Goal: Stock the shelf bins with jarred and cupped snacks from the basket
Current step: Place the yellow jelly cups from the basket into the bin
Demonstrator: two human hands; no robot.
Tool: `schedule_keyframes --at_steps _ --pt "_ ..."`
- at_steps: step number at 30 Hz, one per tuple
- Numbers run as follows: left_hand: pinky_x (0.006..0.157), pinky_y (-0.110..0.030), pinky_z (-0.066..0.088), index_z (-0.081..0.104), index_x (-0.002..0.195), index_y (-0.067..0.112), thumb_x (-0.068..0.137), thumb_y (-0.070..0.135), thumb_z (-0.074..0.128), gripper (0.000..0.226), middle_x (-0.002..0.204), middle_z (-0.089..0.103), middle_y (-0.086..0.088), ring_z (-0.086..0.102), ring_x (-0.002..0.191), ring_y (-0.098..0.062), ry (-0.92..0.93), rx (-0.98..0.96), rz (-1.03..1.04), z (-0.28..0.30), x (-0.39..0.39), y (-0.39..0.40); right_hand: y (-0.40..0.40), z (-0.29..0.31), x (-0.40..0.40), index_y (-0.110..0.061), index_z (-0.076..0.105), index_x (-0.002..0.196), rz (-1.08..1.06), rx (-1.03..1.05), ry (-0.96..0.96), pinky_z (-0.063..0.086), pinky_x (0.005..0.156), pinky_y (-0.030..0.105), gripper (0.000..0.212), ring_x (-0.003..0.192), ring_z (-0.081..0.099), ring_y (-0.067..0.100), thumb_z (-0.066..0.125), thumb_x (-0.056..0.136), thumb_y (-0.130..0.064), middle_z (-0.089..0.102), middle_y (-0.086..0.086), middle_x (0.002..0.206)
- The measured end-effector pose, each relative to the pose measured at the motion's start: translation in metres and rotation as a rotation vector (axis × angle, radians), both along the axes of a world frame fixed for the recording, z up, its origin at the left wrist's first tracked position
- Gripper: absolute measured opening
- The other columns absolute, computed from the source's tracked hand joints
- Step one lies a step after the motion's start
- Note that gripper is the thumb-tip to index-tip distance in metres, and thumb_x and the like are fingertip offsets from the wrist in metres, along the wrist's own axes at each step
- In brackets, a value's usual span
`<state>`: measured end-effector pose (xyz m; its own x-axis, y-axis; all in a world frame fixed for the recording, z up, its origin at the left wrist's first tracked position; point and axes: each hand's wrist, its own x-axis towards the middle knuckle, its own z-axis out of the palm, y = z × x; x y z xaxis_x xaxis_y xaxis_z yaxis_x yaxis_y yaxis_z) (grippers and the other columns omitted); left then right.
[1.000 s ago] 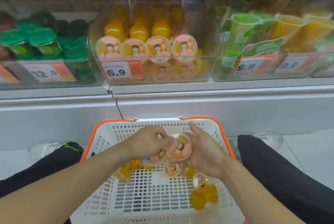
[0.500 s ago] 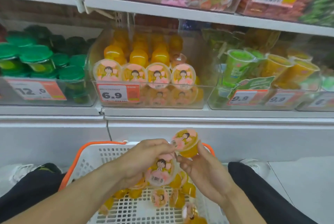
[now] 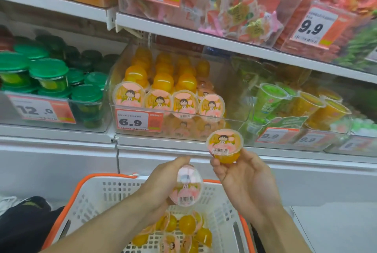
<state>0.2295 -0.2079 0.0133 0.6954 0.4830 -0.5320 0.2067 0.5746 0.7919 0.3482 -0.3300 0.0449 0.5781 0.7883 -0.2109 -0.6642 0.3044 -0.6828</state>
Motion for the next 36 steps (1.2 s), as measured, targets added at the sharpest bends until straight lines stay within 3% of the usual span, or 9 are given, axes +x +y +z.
schedule_keyframes --at_steps 4,11,16,21,25,29,31,33,36 --pt "0.075 -0.035 0.049 0.068 0.104 0.013 0.092 0.040 0.062 0.030 0.082 0.073 -0.011 0.068 0.076 -0.027 -0.034 -0.033 0.002 0.006 -0.001 0.004 0.016 0.045 0.022 -0.008 0.072 0.114 -0.027 -0.124 -0.362 0.048 0.075 0.030 0.037 0.088 0.061 0.021 0.046 0.101 -0.029 0.069 0.013 0.114" --pt "0.058 -0.033 0.046 0.065 0.093 0.004 0.093 0.023 0.055 0.022 0.078 0.065 -0.017 0.057 0.072 -0.030 -0.116 -0.109 0.018 0.013 -0.008 0.010 0.096 0.090 0.090 -0.007 0.061 0.115 -0.382 -0.579 -0.944 0.056 0.068 0.031 0.047 0.063 0.068 0.017 0.075 0.086 -0.041 0.073 0.009 0.079" --pt "0.057 -0.037 0.053 0.063 0.107 -0.003 0.090 0.007 0.062 0.020 0.086 0.066 -0.021 0.065 0.071 -0.038 -0.150 -0.060 0.078 0.015 -0.006 0.014 0.153 0.087 0.129 -0.004 0.069 0.092 -0.414 -0.992 -1.267 0.055 0.065 0.031 0.057 0.076 0.070 0.025 0.080 0.066 -0.054 0.073 0.012 0.084" --pt "0.064 -0.036 0.054 0.067 0.104 0.001 0.088 0.008 0.068 0.017 0.091 0.068 -0.021 0.067 0.074 -0.035 -0.171 -0.039 0.051 0.018 -0.005 0.017 0.197 0.072 0.153 -0.014 0.069 0.101 -0.259 -1.171 -1.408 0.060 0.083 0.036 0.060 0.087 0.072 0.026 0.070 0.071 -0.065 0.073 0.008 0.094" --pt "0.066 -0.036 0.055 0.069 0.098 0.003 0.086 0.013 0.072 0.015 0.087 0.071 -0.019 0.068 0.075 -0.033 -0.217 -0.035 0.106 0.014 -0.003 0.022 0.208 0.067 0.170 -0.016 0.067 0.091 -0.232 -1.187 -1.455 0.060 0.081 0.037 0.036 0.083 0.070 0.026 0.060 0.083 -0.050 0.073 0.007 0.093" --pt "0.072 -0.038 0.060 0.070 0.099 0.004 0.082 0.010 0.076 0.019 0.091 0.072 -0.018 0.071 0.085 -0.038 -0.215 -0.029 0.151 0.012 -0.002 0.022 0.208 0.058 0.181 -0.021 0.062 0.109 -0.261 -1.138 -1.349 0.060 0.085 0.041 0.068 0.092 0.071 0.027 0.058 0.065 -0.072 0.072 0.005 0.103" --pt "0.078 -0.041 0.061 0.069 0.104 0.004 0.081 0.007 0.077 0.025 0.099 0.072 -0.019 0.070 0.096 -0.042 -0.218 -0.041 0.161 0.013 -0.002 0.019 0.207 0.056 0.182 -0.020 0.062 0.110 -0.258 -1.147 -1.375 0.060 0.084 0.039 0.069 0.090 0.071 0.027 0.055 0.067 -0.073 0.072 0.004 0.101" --pt "0.079 -0.042 0.062 0.064 0.110 0.004 0.080 0.006 0.078 0.034 0.104 0.071 -0.021 0.072 0.094 -0.041 -0.215 -0.041 0.171 0.013 -0.002 0.018 0.199 0.065 0.168 -0.014 0.066 0.101 -0.251 -1.148 -1.430 0.058 0.077 0.033 0.059 0.084 0.071 0.026 0.054 0.078 -0.067 0.073 0.006 0.093" --pt "0.073 -0.038 0.061 0.054 0.114 0.004 0.079 0.009 0.080 0.043 0.105 0.070 -0.023 0.074 0.086 -0.036 -0.198 -0.022 0.186 0.013 -0.002 0.016 0.169 0.081 0.141 -0.008 0.071 0.088 -0.410 -0.984 -1.515 0.050 0.072 0.026 0.028 0.077 0.065 0.020 0.062 0.091 -0.035 0.067 0.003 0.080"
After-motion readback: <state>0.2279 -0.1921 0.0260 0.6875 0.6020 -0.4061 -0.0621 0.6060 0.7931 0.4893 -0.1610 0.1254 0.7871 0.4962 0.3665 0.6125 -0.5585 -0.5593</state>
